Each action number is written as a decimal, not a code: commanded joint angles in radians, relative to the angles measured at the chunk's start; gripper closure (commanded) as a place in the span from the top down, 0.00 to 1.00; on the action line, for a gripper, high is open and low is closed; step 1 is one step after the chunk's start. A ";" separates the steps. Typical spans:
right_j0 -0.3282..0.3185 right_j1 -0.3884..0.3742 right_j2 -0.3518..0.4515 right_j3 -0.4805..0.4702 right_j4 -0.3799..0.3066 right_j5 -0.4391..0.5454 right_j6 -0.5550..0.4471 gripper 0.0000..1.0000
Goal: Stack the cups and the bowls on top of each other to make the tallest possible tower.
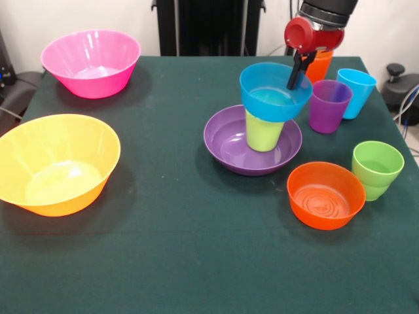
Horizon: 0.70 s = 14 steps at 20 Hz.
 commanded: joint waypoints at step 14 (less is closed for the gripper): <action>0.009 0.065 0.119 -0.141 0.006 -0.062 0.298 0.00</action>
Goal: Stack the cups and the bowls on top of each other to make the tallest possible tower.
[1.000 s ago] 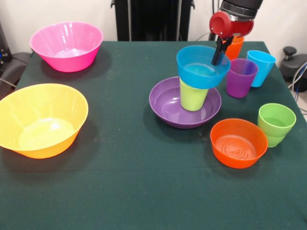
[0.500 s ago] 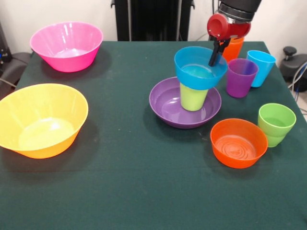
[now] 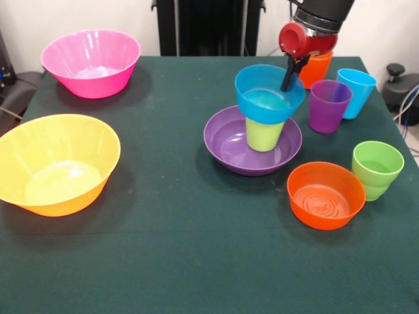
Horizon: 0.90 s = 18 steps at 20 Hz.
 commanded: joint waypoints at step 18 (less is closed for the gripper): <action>0.009 0.017 0.125 -0.136 0.038 -0.012 0.286 0.00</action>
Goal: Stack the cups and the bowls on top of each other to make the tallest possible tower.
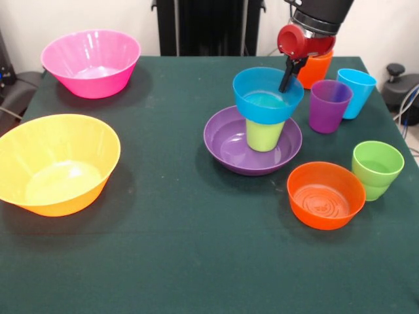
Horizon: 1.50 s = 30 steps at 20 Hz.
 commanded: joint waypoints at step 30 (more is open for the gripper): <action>0.012 0.015 0.129 -0.132 0.051 0.006 0.251 1.00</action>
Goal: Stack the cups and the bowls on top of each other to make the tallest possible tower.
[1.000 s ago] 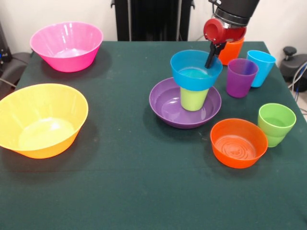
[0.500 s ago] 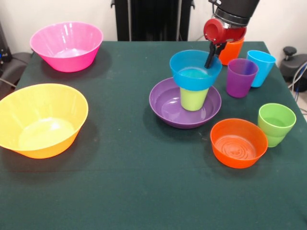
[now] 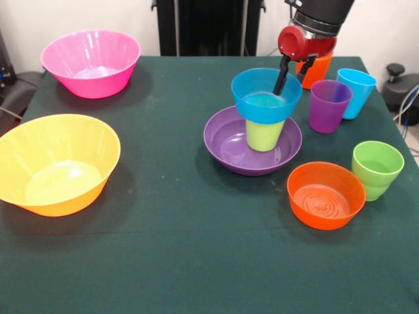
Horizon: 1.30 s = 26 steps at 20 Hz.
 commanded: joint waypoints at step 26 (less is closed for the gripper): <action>0.032 -0.002 0.108 -0.101 -0.021 -0.091 0.281 1.00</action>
